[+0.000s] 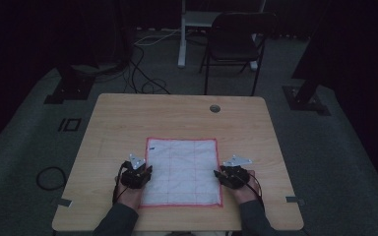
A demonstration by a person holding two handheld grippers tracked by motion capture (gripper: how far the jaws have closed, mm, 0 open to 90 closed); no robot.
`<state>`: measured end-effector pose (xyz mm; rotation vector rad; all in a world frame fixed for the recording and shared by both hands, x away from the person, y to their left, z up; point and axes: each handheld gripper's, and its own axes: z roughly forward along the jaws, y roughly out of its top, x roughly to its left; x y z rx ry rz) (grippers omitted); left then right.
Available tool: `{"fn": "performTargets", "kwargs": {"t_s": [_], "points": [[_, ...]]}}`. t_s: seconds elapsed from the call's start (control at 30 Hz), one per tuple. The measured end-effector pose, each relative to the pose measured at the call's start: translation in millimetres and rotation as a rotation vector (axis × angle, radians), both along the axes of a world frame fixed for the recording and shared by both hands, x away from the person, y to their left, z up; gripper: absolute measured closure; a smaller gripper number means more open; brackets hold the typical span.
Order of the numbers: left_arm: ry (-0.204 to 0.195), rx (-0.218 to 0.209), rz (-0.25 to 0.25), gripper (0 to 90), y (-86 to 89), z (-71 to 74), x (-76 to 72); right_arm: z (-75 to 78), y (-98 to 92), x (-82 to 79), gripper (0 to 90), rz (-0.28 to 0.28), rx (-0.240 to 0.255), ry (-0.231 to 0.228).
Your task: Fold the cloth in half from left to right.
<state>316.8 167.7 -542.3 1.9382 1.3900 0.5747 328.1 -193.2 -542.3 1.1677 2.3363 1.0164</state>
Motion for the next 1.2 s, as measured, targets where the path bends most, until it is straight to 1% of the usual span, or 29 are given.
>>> {"fn": "performTargets", "kwargs": {"t_s": [0.03, 0.07, 0.1, 0.17, 0.27, 0.4, 0.5, 0.63, 0.73, 0.8, 0.93, 1.2], "points": [[0.0, 0.0, 0.0, 76.5, 0.0, 0.0, 0.0, 0.0, 0.0, 0.0, 62.8, 0.0, 0.0, 0.0], [0.003, -0.004, -0.002, 76.5, 1.3, 0.2, 0.3, 0.0, -0.3, -0.3, 62.3, -0.001, 0.004, 0.003], [0.009, -0.006, -0.005, 80.4, 2.5, 0.6, 0.7, 0.1, -0.7, -0.8, 61.5, 0.004, 0.008, 0.008], [0.014, -0.008, -0.008, 82.7, 3.5, 1.1, 1.2, 0.3, -0.4, -1.7, 61.1, 0.01, 0.011, 0.006], [0.019, -0.013, -0.014, 83.9, 6.3, 1.4, 1.7, 2.4, -0.4, -3.9, 60.7, 0.009, 0.01, -0.009], [0.024, -0.018, -0.006, 84.6, 13.0, 1.9, 2.4, 5.8, -4.8, -5.8, 60.5, -0.002, 0.025, -0.025], [0.031, -0.032, 0.01, 85.1, 19.0, 2.2, 3.7, 6.1, -8.6, -7.0, 60.3, -0.01, 0.026, -0.028], [0.029, -0.048, 0.0, 85.6, 22.8, 1.8, 4.3, 6.1, -12.2, -7.5, 60.0, -0.02, 0.025, -0.026], [0.032, -0.063, 0.002, 85.8, 23.5, 2.2, 4.9, 6.1, -14.0, -8.0, 59.7, -0.027, 0.029, -0.025], [0.027, -0.068, -0.004, 85.9, 23.9, 3.7, 4.6, 6.0, -15.1, -8.6, 59.7, -0.027, 0.028, -0.024], [0.011, -0.096, -0.009, 86.0, 24.7, 8.2, 3.1, 6.2, -18.2, -9.1, 59.6, -0.03, 0.025, -0.025], [-0.021, -0.132, -0.041, 86.3, 23.1, 20.2, 2.0, 5.0, -25.4, -10.1, 59.4, -0.039, 0.013, -0.019]]}}
